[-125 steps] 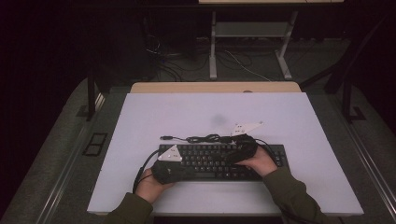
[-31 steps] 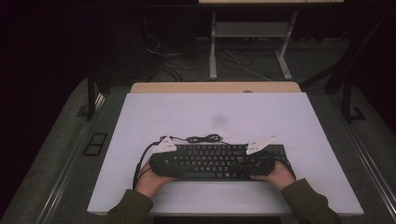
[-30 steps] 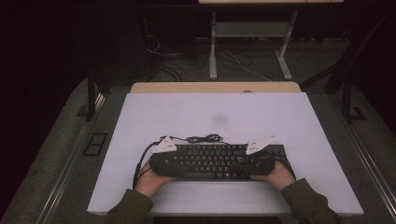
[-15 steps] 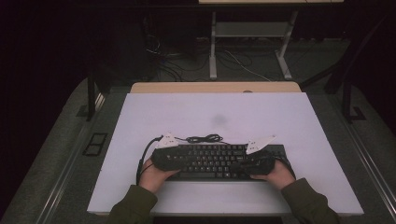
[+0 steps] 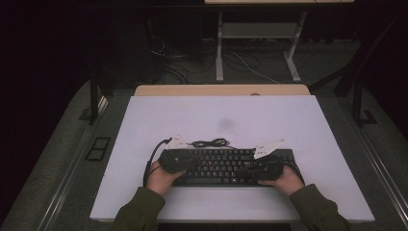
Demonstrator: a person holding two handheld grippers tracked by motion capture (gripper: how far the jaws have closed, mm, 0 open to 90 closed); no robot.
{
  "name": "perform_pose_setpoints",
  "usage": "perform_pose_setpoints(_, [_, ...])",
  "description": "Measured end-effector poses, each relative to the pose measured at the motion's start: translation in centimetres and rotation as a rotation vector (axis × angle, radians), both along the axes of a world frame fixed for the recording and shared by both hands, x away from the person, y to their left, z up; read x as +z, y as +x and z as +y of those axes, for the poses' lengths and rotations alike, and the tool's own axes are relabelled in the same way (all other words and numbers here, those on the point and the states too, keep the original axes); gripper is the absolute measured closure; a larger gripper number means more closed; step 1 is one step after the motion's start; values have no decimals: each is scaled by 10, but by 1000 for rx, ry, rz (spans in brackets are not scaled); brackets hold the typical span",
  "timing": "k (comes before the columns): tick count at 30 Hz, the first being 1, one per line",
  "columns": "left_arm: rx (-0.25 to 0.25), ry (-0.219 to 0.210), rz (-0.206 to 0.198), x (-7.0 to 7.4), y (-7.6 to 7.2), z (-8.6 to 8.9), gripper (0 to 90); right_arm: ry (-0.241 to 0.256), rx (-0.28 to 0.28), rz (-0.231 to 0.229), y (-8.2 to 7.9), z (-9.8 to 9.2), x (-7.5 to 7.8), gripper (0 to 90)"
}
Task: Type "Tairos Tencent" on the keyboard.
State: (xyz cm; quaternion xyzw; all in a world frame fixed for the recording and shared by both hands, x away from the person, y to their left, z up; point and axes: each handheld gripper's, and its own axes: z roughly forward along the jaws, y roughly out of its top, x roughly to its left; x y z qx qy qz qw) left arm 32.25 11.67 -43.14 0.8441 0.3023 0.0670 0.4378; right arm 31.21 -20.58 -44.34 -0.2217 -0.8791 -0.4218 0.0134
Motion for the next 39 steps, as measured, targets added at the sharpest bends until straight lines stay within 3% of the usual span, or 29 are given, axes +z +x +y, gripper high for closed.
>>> perform_pose_setpoints(9, [-7, 34, 13, -5, 1, -5, 890, -1, -1, -2, 0, 0, 0, 895])
perform_pose_setpoints(11, [-14, 68, 8, -5, 1, -6, 890, -1, -1, -2, 0, 0, 0, 895])
perform_pose_setpoints(18, [-3, 52, 11, -5, 1, -6, 890, -1, -2, -2, 0, 0, 0, 895])
perform_pose_setpoints(23, [7, 14, 4, -1, 0, -1, 887, 0, -1, 0, 0, 0, 0, 895])
perform_pose_setpoints(29, [11, -22, -5, 2, -2, 4, 785, 1, -1, 1, 0, 0, 0, 895])
perform_pose_setpoints(39, [-3, -45, -20, 5, -8, 12, 554, 1, -2, 2, 0, 0, 0, 895])
